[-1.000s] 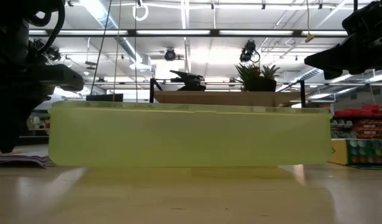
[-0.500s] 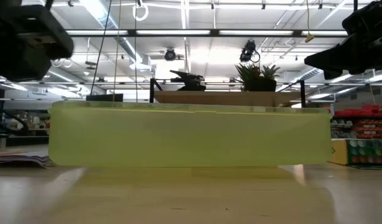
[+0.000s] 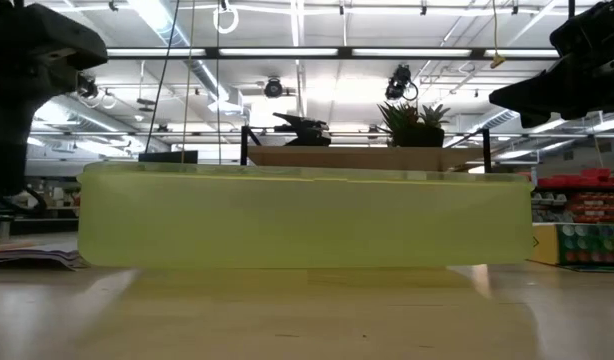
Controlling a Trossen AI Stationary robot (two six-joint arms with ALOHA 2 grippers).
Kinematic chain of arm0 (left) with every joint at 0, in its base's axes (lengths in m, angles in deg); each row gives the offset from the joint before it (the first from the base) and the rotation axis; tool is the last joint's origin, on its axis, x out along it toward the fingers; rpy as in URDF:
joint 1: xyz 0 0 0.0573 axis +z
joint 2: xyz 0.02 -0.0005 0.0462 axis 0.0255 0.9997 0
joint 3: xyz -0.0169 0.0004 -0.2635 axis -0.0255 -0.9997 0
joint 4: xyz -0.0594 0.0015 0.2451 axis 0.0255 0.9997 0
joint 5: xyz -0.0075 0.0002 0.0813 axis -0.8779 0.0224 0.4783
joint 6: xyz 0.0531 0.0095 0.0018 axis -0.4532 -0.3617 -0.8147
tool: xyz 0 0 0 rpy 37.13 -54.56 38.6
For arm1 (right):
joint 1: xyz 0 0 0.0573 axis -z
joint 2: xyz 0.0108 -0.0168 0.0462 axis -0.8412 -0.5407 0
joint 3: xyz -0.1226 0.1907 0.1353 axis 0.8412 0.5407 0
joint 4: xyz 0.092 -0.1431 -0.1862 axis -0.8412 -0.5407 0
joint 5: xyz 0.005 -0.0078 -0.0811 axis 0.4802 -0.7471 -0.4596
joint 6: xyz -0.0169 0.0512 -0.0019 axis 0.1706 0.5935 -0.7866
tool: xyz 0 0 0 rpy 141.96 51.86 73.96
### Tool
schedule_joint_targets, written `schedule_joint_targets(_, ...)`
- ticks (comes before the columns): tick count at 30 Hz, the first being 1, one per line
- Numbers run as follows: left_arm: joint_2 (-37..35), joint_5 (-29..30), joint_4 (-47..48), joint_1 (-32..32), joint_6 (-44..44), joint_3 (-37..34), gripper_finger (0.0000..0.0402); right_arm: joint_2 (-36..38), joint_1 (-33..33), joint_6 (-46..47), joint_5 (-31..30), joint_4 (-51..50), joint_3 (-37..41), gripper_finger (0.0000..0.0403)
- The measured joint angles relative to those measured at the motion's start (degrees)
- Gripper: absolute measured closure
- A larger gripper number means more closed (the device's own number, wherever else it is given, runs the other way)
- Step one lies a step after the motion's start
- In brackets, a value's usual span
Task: Pack school essentials
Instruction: Put the left orange pencil into the yellow supply box
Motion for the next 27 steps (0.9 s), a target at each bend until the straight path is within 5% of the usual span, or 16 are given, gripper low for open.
schedule_joint_targets(6,0.0,5.8,1.65,-0.35,-12.2,-0.02,0.0303,0.0,-0.01,0.0,0.0,0.0,-0.01,0.0361)
schedule_joint_targets(12,-0.86,-2.23,-1.7,-1.33,-28.1,0.0,0.0314,0.0,0.0,0.0,0.0,0.0,-0.01,0.0361)
schedule_joint_targets(15,-0.83,-6.55,-1.1,-1.2,-29.16,0.0,0.0318,0.0,0.01,0.0,0.0,0.0,-0.01,0.0361)
schedule_joint_targets(23,-1.09,0.37,5.35,-1.57,-34.66,-0.31,0.032,0.0,-0.01,0.0,0.0,0.0,-0.01,0.0361)
schedule_joint_targets(27,-5.82,0.88,2.6,-1.06,-32.73,-5.82,0.0323,-0.01,0.0,0.0,0.0,0.0,0.0,0.0361)
